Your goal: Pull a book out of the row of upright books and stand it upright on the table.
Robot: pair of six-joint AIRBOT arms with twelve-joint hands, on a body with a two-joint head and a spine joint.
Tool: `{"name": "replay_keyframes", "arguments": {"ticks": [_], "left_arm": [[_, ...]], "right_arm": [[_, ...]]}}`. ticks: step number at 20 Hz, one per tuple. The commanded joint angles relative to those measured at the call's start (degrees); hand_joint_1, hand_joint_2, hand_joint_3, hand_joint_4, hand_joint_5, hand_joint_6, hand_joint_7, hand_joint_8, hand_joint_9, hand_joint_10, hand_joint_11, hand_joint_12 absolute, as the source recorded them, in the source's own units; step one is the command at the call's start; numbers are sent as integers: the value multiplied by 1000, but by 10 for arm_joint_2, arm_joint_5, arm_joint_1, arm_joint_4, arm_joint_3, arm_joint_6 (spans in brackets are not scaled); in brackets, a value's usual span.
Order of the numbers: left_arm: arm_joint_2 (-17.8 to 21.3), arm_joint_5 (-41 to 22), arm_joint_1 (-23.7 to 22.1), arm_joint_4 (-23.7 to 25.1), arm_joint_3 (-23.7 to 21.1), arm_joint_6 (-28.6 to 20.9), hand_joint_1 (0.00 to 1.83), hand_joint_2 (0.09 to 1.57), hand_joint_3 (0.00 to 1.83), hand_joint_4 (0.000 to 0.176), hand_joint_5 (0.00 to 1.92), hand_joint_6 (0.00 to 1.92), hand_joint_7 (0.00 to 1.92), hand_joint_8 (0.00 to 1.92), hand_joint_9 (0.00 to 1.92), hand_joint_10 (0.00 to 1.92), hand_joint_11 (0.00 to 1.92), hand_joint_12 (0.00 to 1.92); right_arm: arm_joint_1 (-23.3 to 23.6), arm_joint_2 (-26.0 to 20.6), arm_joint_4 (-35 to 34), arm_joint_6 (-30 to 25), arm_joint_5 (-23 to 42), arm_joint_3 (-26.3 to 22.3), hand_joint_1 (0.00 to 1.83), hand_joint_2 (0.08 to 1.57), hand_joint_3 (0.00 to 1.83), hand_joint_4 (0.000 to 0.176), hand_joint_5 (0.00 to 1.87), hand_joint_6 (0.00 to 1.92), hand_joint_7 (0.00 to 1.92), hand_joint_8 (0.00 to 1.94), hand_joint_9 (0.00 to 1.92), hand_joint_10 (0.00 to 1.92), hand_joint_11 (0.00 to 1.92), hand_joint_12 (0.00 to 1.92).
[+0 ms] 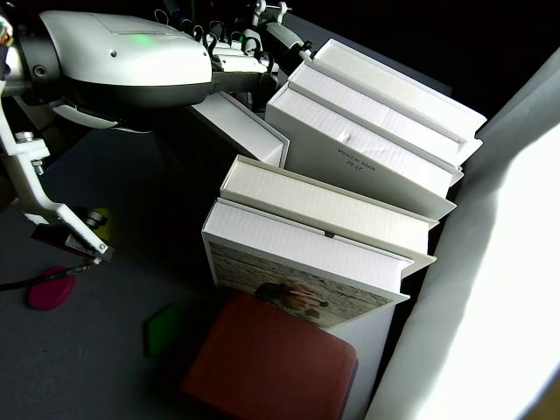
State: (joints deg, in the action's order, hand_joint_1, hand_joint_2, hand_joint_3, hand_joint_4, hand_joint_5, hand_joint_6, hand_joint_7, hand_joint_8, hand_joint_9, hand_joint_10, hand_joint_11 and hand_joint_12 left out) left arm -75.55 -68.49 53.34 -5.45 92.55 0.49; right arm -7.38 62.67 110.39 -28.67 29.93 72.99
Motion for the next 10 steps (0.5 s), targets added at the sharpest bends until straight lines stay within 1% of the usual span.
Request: {"name": "replay_keyframes", "arguments": {"ticks": [1,2,3,4,5,6,7,8,9,10], "left_arm": [[-2,-71,-2,-15,2,-6,476,1323,0,50,110,4,0,0,0,0,0,355],[-2,-72,-2,-16,1,-6,487,1320,0,49,112,3,0,0,0,0,0,388],[-1,-74,-1,-18,0,-6,487,1316,0,48,113,3,0,0,0,0,0,394],[-1,-76,1,-19,-2,-6,487,1317,0,45,117,4,0,0,0,0,0,395],[1,-79,2,-20,-5,-6,475,1318,0,43,120,3,4,0,0,0,0,431],[2,-81,3,-22,-6,-6,472,1319,0,44,124,3,18,2,0,0,0,474],[3,-84,5,-24,-7,-6,498,1316,0,33,133,6,28,4,0,0,0,483],[4,-85,5,-24,-8,-6,514,1318,0,28,143,6,37,3,0,0,0,524],[4,-86,6,-25,-8,-6,511,1317,0,36,137,2,30,1,0,0,0,566],[4,-87,6,-26,-8,-6,507,1320,0,38,134,0,21,3,0,0,0,529]], "right_arm": [[6,-13,-9,9,-6,-6,569,982,0,61,0,0,0,0,0,0,21,10],[15,-28,-9,10,-6,-15,574,992,0,30,0,0,0,0,0,0,37,20],[23,-43,-11,10,-6,-26,609,982,0,7,0,0,0,0,0,0,28,19],[29,-55,-11,12,-6,-35,644,977,0,58,0,0,0,0,0,0,5,3],[35,-70,-12,14,-6,-45,640,970,0,75,0,0,0,0,0,0,0,0],[38,-76,-12,14,-6,-50,614,974,0,72,0,0,0,0,0,0,0,0],[43,-86,-12,15,-6,-57,574,965,0,67,0,0,0,0,0,0,0,0],[45,-93,-12,15,-6,-62,552,961,0,108,0,0,0,0,0,0,0,0],[50,-103,-12,15,-6,-68,512,976,0,104,0,0,0,0,0,0,0,0],[52,-107,-12,15,-6,-71,535,867,0,106,0,0,0,0,0,0,19,10]]}}
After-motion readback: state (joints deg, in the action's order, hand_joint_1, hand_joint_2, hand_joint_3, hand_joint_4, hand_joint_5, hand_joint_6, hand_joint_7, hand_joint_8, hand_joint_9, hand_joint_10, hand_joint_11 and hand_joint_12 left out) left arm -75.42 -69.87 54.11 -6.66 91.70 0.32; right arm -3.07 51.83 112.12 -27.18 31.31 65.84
